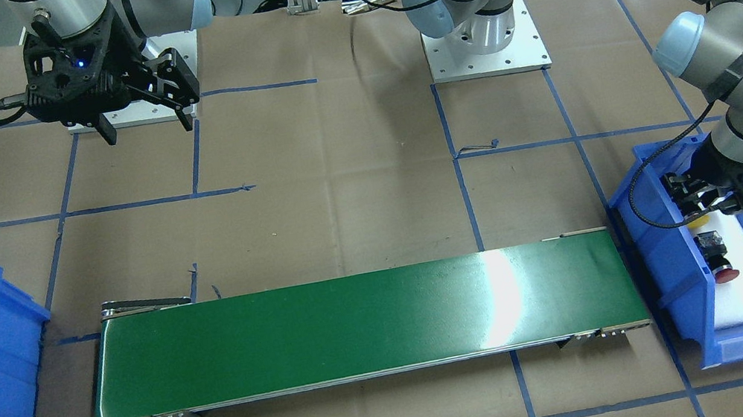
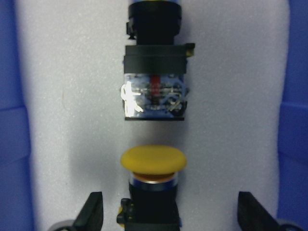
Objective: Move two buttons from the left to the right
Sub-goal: 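Close the left gripper on the yellow-capped button and lift it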
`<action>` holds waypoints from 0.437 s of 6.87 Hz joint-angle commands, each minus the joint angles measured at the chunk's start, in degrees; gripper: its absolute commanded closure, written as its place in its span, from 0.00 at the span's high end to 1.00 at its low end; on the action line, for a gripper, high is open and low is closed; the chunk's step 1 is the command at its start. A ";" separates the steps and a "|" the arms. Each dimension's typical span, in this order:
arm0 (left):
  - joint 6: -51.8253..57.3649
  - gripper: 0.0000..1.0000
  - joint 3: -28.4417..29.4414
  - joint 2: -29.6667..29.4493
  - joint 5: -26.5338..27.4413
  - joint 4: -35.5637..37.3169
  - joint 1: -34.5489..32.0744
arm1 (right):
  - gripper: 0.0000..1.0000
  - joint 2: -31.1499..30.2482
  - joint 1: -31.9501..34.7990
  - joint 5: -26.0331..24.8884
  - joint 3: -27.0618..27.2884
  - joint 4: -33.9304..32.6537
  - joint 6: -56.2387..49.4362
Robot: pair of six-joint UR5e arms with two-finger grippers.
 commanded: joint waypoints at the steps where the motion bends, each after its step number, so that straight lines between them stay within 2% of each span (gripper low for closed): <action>1: -0.02 0.38 0.30 0.12 -0.01 -0.15 0.17 | 1.00 0.03 0.00 0.05 -0.03 0.01 0.05; 3: -0.29 0.14 0.91 0.30 -0.01 -0.23 0.26 | 1.00 0.03 0.00 0.05 -0.03 0.01 0.05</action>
